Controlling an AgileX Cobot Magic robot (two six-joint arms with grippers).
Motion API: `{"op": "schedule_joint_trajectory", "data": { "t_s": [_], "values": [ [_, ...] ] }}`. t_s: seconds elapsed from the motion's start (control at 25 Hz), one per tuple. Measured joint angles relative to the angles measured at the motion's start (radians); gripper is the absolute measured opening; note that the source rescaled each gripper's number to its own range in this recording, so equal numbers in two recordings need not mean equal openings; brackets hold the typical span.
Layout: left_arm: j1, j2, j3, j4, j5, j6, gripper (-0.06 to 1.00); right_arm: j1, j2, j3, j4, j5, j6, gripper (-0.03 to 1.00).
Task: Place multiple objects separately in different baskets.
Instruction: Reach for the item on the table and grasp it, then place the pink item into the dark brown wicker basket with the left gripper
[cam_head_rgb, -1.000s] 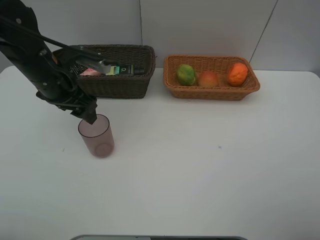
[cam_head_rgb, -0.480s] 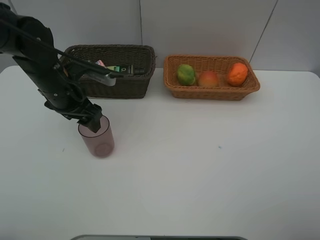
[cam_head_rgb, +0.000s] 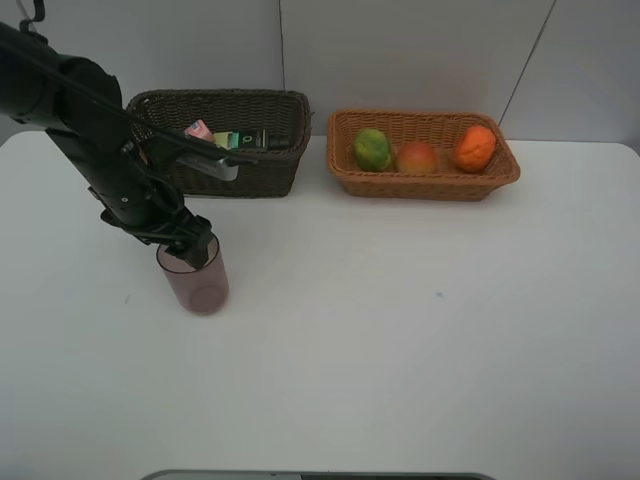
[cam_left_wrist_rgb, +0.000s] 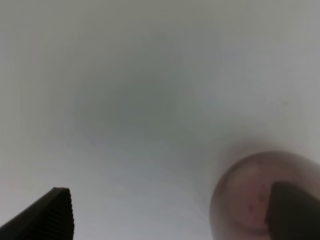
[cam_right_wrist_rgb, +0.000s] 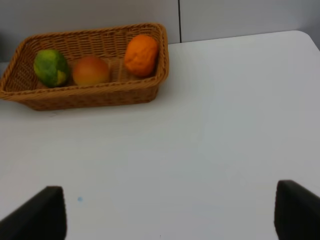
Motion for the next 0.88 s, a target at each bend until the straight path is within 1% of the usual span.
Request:
{"op": "schedule_joint_trajectory", "data": {
  "t_s": [0.12,0.2,0.24,0.36,0.48,0.6,0.64,0.88],
  "values": [
    [0.0,0.013,0.0,0.0,-0.002,0.0,0.99,0.0,0.0,0.0,0.0,0.0,0.0,0.78],
    [0.0,0.027,0.0,-0.002,-0.002,0.0,0.94,0.0,0.0,0.0,0.0,0.0,0.0,0.78],
    [0.0,0.034,0.0,-0.002,-0.002,0.0,0.89,0.0,0.0,0.0,0.0,0.0,0.0,0.78],
    [0.0,0.049,0.0,-0.003,-0.003,0.0,0.68,0.0,0.0,0.0,0.0,0.0,0.0,0.78],
    [0.0,0.05,0.0,-0.004,-0.003,0.0,0.39,0.0,0.0,0.0,0.0,0.0,0.0,0.78],
    [0.0,0.05,0.0,-0.004,-0.003,0.0,0.06,0.0,0.0,0.0,0.0,0.0,0.0,0.78],
    [0.0,0.05,0.0,-0.004,-0.004,0.0,0.0,0.0,0.0,0.0,0.0,0.0,0.0,0.78],
    [0.0,0.05,0.0,-0.004,-0.006,0.0,0.0,0.0,0.0,0.0,0.0,0.0,0.0,0.78]
  ]
}}
